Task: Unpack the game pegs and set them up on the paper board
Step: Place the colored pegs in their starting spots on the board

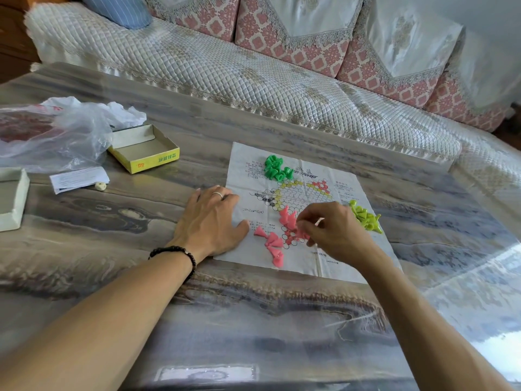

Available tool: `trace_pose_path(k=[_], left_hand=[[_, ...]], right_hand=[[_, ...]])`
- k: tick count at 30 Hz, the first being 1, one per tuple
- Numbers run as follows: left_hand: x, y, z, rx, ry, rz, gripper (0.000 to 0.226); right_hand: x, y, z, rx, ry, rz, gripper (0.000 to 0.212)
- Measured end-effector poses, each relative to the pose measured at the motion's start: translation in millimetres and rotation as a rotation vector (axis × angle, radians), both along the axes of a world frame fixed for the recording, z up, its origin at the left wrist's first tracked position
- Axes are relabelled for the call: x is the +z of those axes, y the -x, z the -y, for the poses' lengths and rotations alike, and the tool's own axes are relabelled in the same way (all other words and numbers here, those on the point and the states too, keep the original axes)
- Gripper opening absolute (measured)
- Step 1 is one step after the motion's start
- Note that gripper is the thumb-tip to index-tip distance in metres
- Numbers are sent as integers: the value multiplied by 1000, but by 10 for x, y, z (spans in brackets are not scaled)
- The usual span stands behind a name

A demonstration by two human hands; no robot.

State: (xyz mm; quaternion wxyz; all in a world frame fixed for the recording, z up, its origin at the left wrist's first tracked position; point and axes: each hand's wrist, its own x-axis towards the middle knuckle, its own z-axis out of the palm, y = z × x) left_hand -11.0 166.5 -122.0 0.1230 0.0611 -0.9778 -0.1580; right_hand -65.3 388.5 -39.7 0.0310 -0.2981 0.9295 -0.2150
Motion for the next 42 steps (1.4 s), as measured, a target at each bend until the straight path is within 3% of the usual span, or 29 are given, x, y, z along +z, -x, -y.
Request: trace_pose_path(k=[21, 33, 42], left_hand=[[-21, -2, -7, 4, -27, -26, 59], [-30, 3, -6, 3, -29, -15, 63], [-23, 7, -2, -1, -29, -26, 64]], right_hand=[[-142, 133, 243, 70, -162, -201, 12], [-123, 111, 195, 86, -66, -244, 12], [-137, -78, 255, 227, -157, -115, 22]])
